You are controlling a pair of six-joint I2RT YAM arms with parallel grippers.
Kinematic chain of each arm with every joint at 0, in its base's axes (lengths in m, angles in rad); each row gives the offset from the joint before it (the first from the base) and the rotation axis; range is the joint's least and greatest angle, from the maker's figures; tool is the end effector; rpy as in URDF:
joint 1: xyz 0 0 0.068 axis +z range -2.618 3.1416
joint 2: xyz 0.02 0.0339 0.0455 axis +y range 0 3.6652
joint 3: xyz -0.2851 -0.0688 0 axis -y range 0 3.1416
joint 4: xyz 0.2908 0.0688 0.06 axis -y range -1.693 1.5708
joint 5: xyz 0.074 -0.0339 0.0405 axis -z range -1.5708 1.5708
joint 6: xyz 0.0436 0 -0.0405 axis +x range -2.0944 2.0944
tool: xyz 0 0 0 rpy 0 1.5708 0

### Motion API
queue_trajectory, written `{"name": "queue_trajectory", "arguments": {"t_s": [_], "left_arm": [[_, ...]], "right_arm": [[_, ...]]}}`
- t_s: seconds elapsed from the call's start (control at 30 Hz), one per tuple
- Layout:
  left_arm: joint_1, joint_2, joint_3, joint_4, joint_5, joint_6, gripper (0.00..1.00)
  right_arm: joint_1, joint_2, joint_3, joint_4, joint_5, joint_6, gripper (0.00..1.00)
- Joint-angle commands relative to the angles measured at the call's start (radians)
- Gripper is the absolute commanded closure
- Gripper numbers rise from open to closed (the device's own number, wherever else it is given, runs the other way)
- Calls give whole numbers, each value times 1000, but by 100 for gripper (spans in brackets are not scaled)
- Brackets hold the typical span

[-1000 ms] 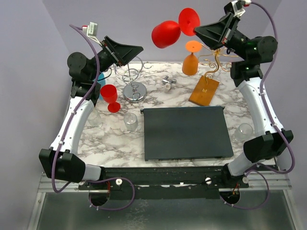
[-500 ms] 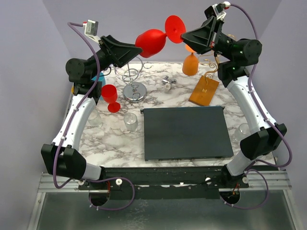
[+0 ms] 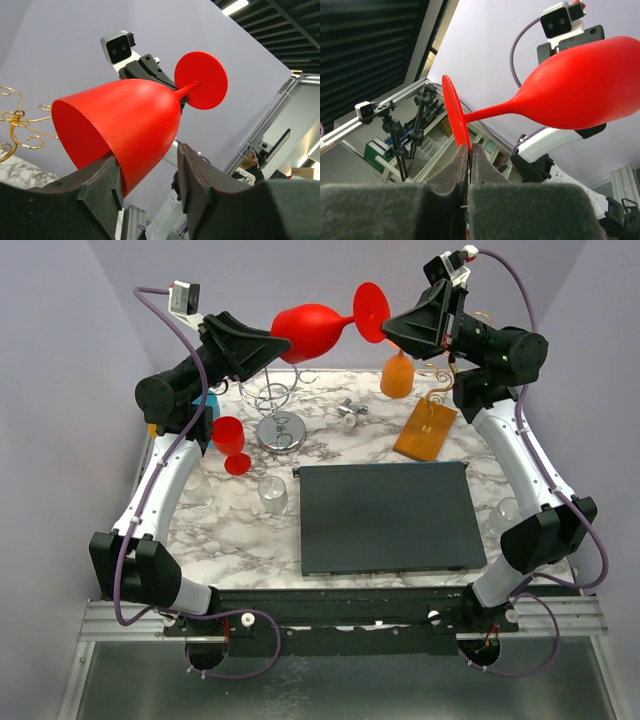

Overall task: Take the wine glass off the wine glass rack
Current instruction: Place the wine glass at the center of the board.

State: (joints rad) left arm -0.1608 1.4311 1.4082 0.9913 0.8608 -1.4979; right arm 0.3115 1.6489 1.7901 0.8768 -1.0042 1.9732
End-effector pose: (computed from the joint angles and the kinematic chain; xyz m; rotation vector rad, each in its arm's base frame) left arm 0.3209 -0.0855 0.5335 0.3528 1.1115 -1.7540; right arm 0.3436 0.1493 0.5810 -0.3727 1.3838 2.2594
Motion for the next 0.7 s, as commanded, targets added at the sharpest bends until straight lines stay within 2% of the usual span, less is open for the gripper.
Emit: {"name": "queue_trajectory", "arguments": {"t_s": [0.0,0.2,0.23,0.3,0.4,0.47,0.53,0.67], "left_arm": [[3,-6,-2,158,30,-105,58],[3,-33,-24,181,30,-123,80],[2,-41,-27,183,30,-123,86],[3,-55,-38,183,30,-123,97],[3,-89,-56,127,30,-86,100],[2,-129,-72,31,18,-13,100],[3,-170,-80,-81,5,70,100],[3,-266,-75,-385,-51,268,100]], "right_arm": [[5,3,-8,50,-75,19,100],[5,19,3,8,-95,-18,99],[5,17,5,-32,-97,-48,93],[5,6,13,-167,-96,-156,71],[-3,-39,13,-488,-11,-424,39],[-13,-69,38,-710,87,-611,27],[-14,-102,47,-846,195,-745,18],[-17,-163,33,-996,370,-891,3]]}}
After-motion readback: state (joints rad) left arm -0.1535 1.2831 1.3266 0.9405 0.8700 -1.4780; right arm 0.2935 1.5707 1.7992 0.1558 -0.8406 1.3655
